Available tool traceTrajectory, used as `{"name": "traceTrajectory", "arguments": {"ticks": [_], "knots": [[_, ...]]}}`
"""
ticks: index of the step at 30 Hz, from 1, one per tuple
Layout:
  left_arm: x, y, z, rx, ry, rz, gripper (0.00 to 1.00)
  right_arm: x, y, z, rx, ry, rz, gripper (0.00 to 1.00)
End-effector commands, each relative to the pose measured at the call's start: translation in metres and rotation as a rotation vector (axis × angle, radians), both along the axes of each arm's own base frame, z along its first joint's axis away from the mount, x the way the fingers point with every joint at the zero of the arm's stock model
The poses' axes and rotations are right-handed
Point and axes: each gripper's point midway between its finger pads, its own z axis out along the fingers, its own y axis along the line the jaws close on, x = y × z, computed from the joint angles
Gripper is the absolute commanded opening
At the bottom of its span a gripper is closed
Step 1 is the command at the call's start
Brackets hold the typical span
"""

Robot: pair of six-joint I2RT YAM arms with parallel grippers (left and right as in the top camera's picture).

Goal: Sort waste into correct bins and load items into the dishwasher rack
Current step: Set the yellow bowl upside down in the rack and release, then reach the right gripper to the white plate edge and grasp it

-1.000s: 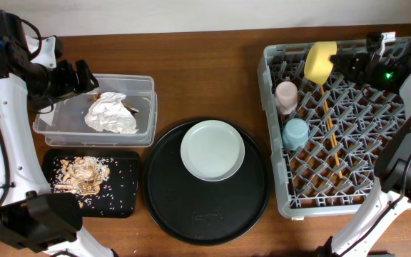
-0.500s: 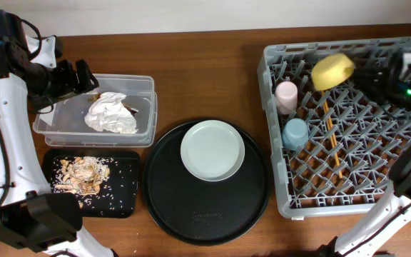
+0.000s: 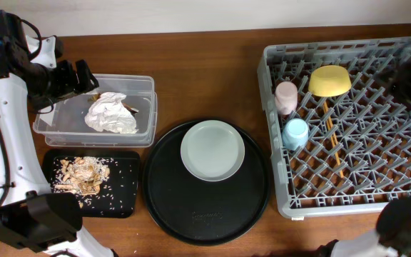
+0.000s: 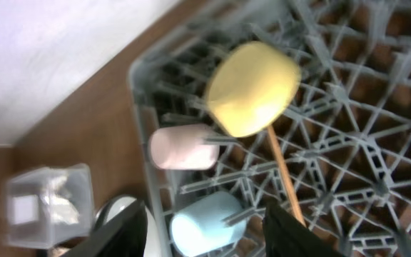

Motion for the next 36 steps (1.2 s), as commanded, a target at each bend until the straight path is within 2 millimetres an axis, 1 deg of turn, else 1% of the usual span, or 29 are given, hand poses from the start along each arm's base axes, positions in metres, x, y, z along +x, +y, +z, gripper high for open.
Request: {"name": "traceTrajectory", "arguments": {"ticks": [1,3,4,5,7,9,10,11,12,13,14,15,16,17,19,20,21,22,23,24,27,28,29,30,31,32,33,34,36], "knots": [[-0.001,0.001,0.002,0.002,-0.004,0.008,0.99,-0.022,0.073,0.013,-0.204,0.071,0.152,0.54],[-0.001,0.001,0.002,0.002,-0.004,0.008,0.99,-0.04,0.13,0.002,-0.261,0.149,0.314,0.57],[-0.001,0.001,0.002,0.002,-0.004,0.008,0.99,-0.052,0.17,-0.009,-0.265,0.193,0.439,0.56],[-0.001,0.001,0.002,0.002,-0.004,0.008,0.99,-0.065,0.203,-0.021,-0.27,0.224,0.55,0.57],[-0.001,0.001,0.002,0.002,-0.004,0.008,0.99,-0.089,0.258,-0.047,-0.277,0.278,0.706,0.57],[-0.001,0.001,0.002,0.002,-0.004,0.008,0.99,-0.105,0.294,-0.07,-0.28,0.298,0.785,0.57],[-0.001,0.001,0.002,0.002,-0.004,0.008,0.99,-0.111,0.314,-0.089,-0.291,0.283,0.826,0.57],[-0.001,0.001,0.002,0.002,-0.004,0.008,0.99,-0.111,0.321,-0.1,-0.299,0.282,0.81,0.58],[-0.001,0.001,0.002,0.002,-0.004,0.008,0.99,-0.111,0.327,-0.112,-0.311,0.276,0.798,0.58],[0.0,0.001,0.002,0.002,-0.004,0.008,0.99,-0.11,0.333,-0.13,-0.352,0.247,0.803,0.58],[0.0,0.001,0.002,0.002,-0.004,0.008,0.99,-0.104,0.332,-0.148,-0.421,0.211,0.79,0.58],[0.0,0.001,0.002,0.002,-0.004,0.008,0.99,-0.094,0.324,-0.167,-0.517,0.173,0.73,0.6],[-0.001,0.001,0.002,0.002,-0.004,0.008,0.99,-0.085,0.312,-0.179,-0.595,0.144,0.677,0.61],[-0.001,0.001,0.002,0.002,-0.004,0.008,0.99,-0.078,0.304,-0.186,-0.648,0.117,0.64,0.64],[-0.001,0.001,0.002,0.002,-0.004,0.008,0.99,-0.063,0.284,-0.196,-0.741,0.074,0.556,0.66],[-0.001,0.001,0.002,0.002,-0.004,0.008,0.99,-0.058,0.279,-0.198,-0.754,0.055,0.528,0.7],[-0.001,0.001,0.002,0.002,-0.004,0.008,0.99,-0.053,0.277,-0.201,-0.742,0.038,0.508,0.76],[-0.001,0.001,0.002,0.002,-0.004,0.008,0.99,-0.05,0.278,-0.204,-0.719,0.03,0.503,0.79],[-0.001,0.001,0.002,0.002,-0.004,0.008,0.99,-0.049,0.28,-0.207,-0.679,0.028,0.509,0.87],[-0.001,0.001,0.002,0.002,-0.004,0.008,0.99,-0.048,0.282,-0.208,-0.652,0.026,0.514,0.99],[0.0,0.001,0.002,0.002,-0.004,0.008,0.99,-0.044,0.288,-0.216,-0.592,0.032,0.528,1.0],[-0.001,0.001,0.002,0.002,-0.004,0.008,0.99,-0.043,0.288,-0.223,-0.592,0.046,0.529,0.84],[-0.001,0.001,0.002,0.002,-0.004,0.008,0.99,-0.044,0.287,-0.229,-0.592,0.063,0.532,0.73],[-0.001,0.001,0.002,0.002,-0.004,0.008,0.99,-0.046,0.287,-0.238,-0.587,0.092,0.527,0.65],[-0.001,0.001,0.002,0.002,-0.004,0.008,0.99,-0.052,0.291,-0.249,-0.56,0.126,0.551,0.6],[-0.001,0.001,0.002,0.002,-0.004,0.008,0.99,-0.055,0.294,-0.254,-0.541,0.142,0.567,0.56],[0.0,0.001,0.002,0.002,-0.004,0.008,0.99,-0.056,0.295,-0.256,-0.538,0.149,0.572,0.47],[-0.001,0.001,0.002,0.002,-0.004,0.008,0.99,-0.056,0.295,-0.256,-0.538,0.149,0.571,0.43],[-0.001,0.001,0.002,0.002,-0.004,0.008,0.99,-0.059,0.3,-0.256,-0.504,0.154,0.591,0.42]]}}
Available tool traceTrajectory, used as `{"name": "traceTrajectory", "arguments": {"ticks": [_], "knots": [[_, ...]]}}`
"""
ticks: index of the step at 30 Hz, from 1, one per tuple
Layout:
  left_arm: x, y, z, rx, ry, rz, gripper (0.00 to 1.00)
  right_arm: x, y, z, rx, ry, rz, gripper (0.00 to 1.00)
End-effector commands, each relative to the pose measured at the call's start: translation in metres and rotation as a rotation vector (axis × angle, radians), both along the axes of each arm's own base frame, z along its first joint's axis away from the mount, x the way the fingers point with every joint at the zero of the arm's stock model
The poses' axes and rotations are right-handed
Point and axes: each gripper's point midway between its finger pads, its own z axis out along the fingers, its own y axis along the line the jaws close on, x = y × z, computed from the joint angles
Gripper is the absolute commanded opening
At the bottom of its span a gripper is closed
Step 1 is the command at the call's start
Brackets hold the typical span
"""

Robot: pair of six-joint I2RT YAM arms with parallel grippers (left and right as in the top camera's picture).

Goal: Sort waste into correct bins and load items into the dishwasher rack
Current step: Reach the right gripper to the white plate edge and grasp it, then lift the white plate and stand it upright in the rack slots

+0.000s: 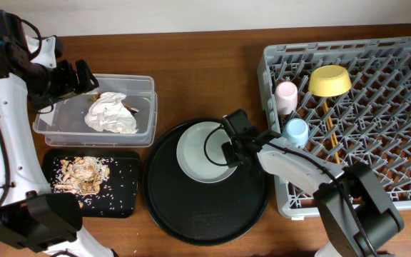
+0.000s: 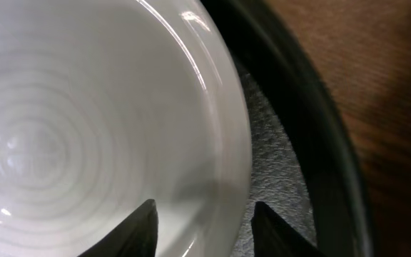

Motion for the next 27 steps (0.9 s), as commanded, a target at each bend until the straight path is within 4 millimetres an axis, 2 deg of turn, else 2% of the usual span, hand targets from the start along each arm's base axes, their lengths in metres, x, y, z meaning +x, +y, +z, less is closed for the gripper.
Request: {"name": "traceTrajectory", "arguments": {"ticks": [1,3,5,7,9,12,14,16,18,20,21,22,24,26,27], "knots": [[0.0,0.001,0.002,0.003,-0.004,0.008,0.99,-0.008,0.012,-0.002,0.08,0.05,0.021,0.41],[0.0,0.001,0.002,0.003,-0.005,0.008,0.99,-0.016,0.025,0.0,0.153,0.091,0.053,0.39],[0.0,0.001,0.002,0.003,-0.004,0.008,0.99,-0.016,0.032,0.004,0.183,0.098,0.065,0.31],[0.0,0.001,0.002,0.003,-0.004,0.008,0.99,-0.015,0.03,0.005,0.174,0.091,0.061,0.31],[0.0,0.001,0.002,0.003,-0.004,0.008,0.99,-0.007,0.025,0.005,0.144,0.054,0.044,0.44],[0.0,0.001,0.002,0.003,-0.004,0.008,0.99,0.007,0.019,0.004,0.101,-0.01,0.018,0.44],[0.0,0.001,0.002,0.003,-0.004,0.008,0.99,0.012,0.022,0.001,0.112,-0.024,0.02,0.44],[0.0,0.001,0.002,0.003,-0.004,0.008,0.99,0.01,0.024,-0.012,0.109,0.005,0.024,0.43],[0.0,0.001,0.002,0.003,-0.004,0.008,0.99,0.008,0.026,-0.014,0.117,0.015,0.03,0.39],[0.0,0.001,0.002,0.003,-0.004,0.008,0.99,0.006,0.029,-0.013,0.134,0.025,0.037,0.23],[0.0,0.001,0.002,0.003,-0.004,0.008,0.99,0.006,0.029,-0.013,0.135,0.026,0.038,0.06],[0.0,0.001,0.002,0.002,-0.004,0.008,0.99,0.007,0.029,-0.01,0.139,0.018,0.039,0.04],[0.0,0.001,0.002,0.003,-0.004,0.008,0.99,0.015,0.033,0.014,0.17,-0.038,0.042,0.04],[0.0,0.001,0.002,0.003,-0.004,0.008,0.99,0.034,0.037,0.061,0.204,-0.161,0.039,0.04],[0.0,0.001,0.002,0.003,-0.004,0.008,0.99,0.047,0.031,0.096,0.214,-0.255,0.013,0.04]]}}
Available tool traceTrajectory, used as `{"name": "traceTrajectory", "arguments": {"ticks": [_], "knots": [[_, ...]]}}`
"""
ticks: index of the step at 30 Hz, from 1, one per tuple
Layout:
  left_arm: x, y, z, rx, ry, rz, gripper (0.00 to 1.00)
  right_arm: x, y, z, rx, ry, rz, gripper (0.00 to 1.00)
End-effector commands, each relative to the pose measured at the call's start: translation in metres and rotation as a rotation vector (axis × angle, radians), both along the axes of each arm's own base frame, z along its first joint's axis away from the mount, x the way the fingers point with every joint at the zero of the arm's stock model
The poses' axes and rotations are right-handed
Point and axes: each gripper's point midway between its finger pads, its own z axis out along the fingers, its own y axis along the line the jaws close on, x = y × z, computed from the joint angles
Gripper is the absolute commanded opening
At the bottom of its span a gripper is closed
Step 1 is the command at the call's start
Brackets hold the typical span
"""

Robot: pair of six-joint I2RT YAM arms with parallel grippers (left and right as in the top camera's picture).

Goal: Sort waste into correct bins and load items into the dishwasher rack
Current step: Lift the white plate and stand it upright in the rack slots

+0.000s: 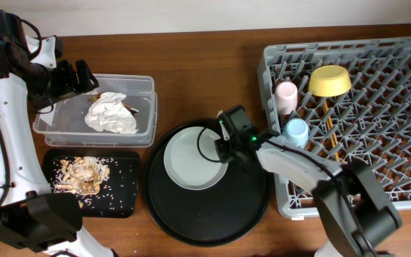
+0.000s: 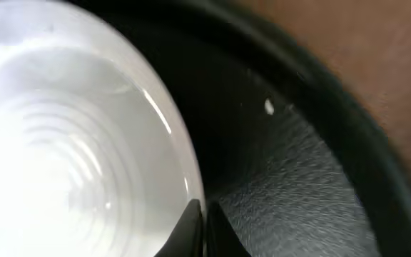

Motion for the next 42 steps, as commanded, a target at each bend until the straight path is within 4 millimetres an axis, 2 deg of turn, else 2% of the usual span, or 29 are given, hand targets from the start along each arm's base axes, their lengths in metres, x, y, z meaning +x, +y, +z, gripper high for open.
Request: {"name": "traceTrajectory", "arguments": {"ticks": [1,2,3,6,8,9,10,12,14,15,18,21,24,25,26,28,31,32,34,37,38,39,41,42], "knots": [[-0.001,0.001,0.002,0.003,-0.004,0.008,0.99,0.038,-0.008,0.099,0.036,-0.269,-0.029,0.03],[-0.001,0.001,0.002,0.002,-0.004,0.008,0.99,0.043,-0.018,0.122,0.019,-0.336,-0.016,0.04],[0.0,0.001,0.002,0.003,-0.004,0.008,0.99,0.047,-0.039,0.153,-0.031,-0.43,-0.006,0.04],[-0.001,0.001,0.002,0.003,-0.004,0.008,0.99,0.045,-0.142,0.228,-0.326,-0.648,-0.141,0.04],[-0.001,0.001,0.002,0.003,-0.004,0.008,0.99,0.034,-0.21,0.267,-0.589,-0.723,-0.212,0.04],[-0.001,0.001,0.002,0.003,-0.004,0.008,0.99,0.021,-0.251,0.283,-0.752,-0.715,-0.267,0.04],[-0.001,0.001,0.002,0.003,-0.004,0.008,0.99,0.008,-0.288,0.29,-0.895,-0.663,-0.325,0.04],[0.0,0.001,0.002,0.002,-0.004,0.008,0.99,-0.006,-0.327,0.283,-1.03,-0.548,-0.374,0.04],[-0.001,0.001,0.002,0.002,-0.004,0.008,0.99,-0.01,-0.346,0.268,-1.06,-0.459,-0.393,0.04],[0.0,0.001,0.002,0.002,-0.005,0.008,0.99,-0.007,-0.353,0.252,-1.073,-0.396,-0.382,0.04],[0.0,0.001,0.002,0.002,-0.004,0.008,0.99,0.004,-0.358,0.223,-1.092,-0.305,-0.348,0.04],[0.0,0.001,0.002,0.003,-0.005,0.008,0.99,0.017,-0.35,0.187,-1.06,-0.235,-0.329,0.04],[0.0,0.001,0.002,0.003,-0.004,0.008,0.99,0.024,-0.338,0.169,-1.044,-0.208,-0.297,0.04],[0.0,0.001,0.002,0.003,-0.004,0.008,0.99,0.026,-0.334,0.167,-1.044,-0.209,-0.284,0.05],[0.0,0.001,0.002,0.003,-0.004,0.008,0.99,0.029,-0.329,0.169,-1.041,-0.224,-0.278,0.21],[0.0,0.001,0.002,0.003,-0.004,0.008,0.99,0.037,-0.322,0.174,-1.032,-0.271,-0.281,0.23],[0.0,0.001,0.002,0.003,-0.004,0.008,0.99,0.045,-0.311,0.179,-1.021,-0.32,-0.277,0.33],[0.0,0.001,0.002,0.003,-0.004,0.008,0.99,0.048,-0.309,0.182,-1.017,-0.338,-0.282,0.38],[0.0,0.001,0.002,0.003,-0.004,0.008,0.99,0.057,-0.308,0.193,-1.004,-0.402,-0.32,0.58],[0.0,0.001,0.002,0.003,-0.004,0.008,0.99,0.072,-0.301,0.211,-0.944,-0.52,-0.383,0.66],[0.0,0.001,0.002,0.003,-0.004,0.008,0.99,0.08,-0.283,0.211,-0.844,-0.568,-0.376,0.66],[0.0,0.001,0.002,0.003,-0.004,0.008,0.99,0.089,-0.248,0.208,-0.689,-0.615,-0.295,0.66],[0.0,0.001,0.002,0.003,-0.004,0.008,0.99,0.095,-0.179,0.205,-0.439,-0.667,-0.152,0.65],[0.0,0.001,0.002,0.003,-0.004,0.008,0.99,0.094,-0.16,0.205,-0.373,-0.671,-0.124,0.68]]}}
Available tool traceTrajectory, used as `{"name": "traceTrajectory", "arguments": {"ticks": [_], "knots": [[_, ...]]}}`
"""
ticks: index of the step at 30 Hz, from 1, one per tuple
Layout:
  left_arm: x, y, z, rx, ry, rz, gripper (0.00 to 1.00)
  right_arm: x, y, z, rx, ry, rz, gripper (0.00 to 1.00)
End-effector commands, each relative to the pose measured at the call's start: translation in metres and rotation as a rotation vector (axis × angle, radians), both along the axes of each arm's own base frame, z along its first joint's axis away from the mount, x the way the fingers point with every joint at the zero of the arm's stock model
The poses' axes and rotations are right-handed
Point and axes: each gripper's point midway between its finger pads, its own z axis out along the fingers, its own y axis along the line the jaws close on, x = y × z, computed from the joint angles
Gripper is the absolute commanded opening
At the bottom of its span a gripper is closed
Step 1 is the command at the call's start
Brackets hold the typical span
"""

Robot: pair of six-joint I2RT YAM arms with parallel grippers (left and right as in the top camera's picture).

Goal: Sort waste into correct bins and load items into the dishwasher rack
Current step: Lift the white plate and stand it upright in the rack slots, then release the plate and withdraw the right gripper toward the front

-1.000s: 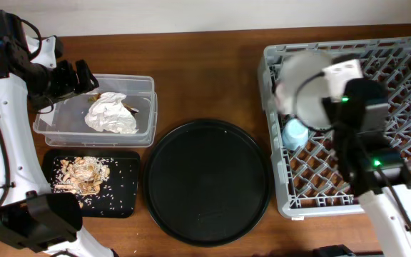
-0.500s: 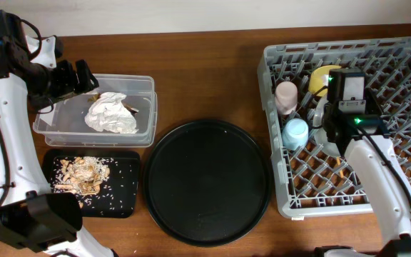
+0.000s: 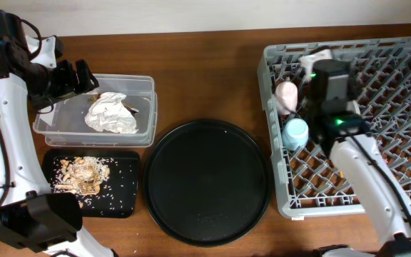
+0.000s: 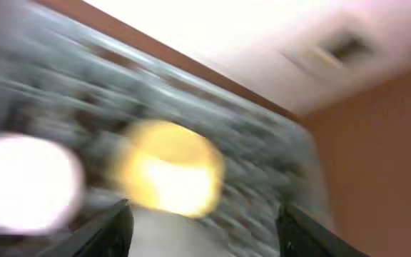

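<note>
My right gripper (image 3: 321, 63) hangs over the far left part of the grey dishwasher rack (image 3: 405, 107), hiding the yellow bowl from above. The right wrist view is badly blurred; its fingers (image 4: 123, 214) stand wide apart around the gripper's middle (image 4: 205, 214). A pale grey surface (image 4: 191, 239) lies between them, too blurred to name. Beyond are the yellow bowl (image 4: 170, 168) and the pink cup (image 4: 20, 178). The pale green plate does not show from overhead. My left gripper (image 3: 73, 77) hovers with fingers apart at the clear bin's far left corner.
The round black tray (image 3: 205, 182) holds nothing. The clear bin (image 3: 145, 118) contains crumpled paper (image 3: 111, 113). A black flat tray (image 3: 123, 200) with food scraps lies in front of it. In the rack are a pink cup (image 3: 286, 93), a blue cup (image 3: 295, 132) and an orange stick (image 3: 340, 171).
My right gripper was shut on the plate's rim over the black tray. Now it is over the rack with its fingers apart, and the plate is gone from the tray. The left arm is unchanged.
At first my right gripper was open above the rack and the plate lay on the black tray. Then it was open at the plate's right rim, then shut on that rim with the plate shifted left. Now the tray is bare and the gripper is back over the rack.
</note>
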Motion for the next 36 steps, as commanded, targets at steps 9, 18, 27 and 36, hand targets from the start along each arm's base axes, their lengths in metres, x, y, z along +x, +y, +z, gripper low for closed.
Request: {"name": "traceTrajectory", "arguments": {"ticks": [9,18,27,36], "knots": [[0.0,0.001,0.002,0.002,-0.004,0.008,0.99,-0.034,0.15,-0.023,0.402,0.135,0.371,0.99],[0.0,0.001,0.002,0.003,-0.004,0.008,0.99,-0.035,0.149,-0.024,0.401,0.139,0.37,0.99],[0.0,0.001,0.002,0.003,-0.004,0.008,0.99,-0.122,0.093,0.141,0.47,-0.292,0.404,0.99],[0.0,0.001,0.002,0.003,-0.004,0.008,0.99,-0.256,0.021,0.185,0.568,-0.863,0.341,0.99]]}}
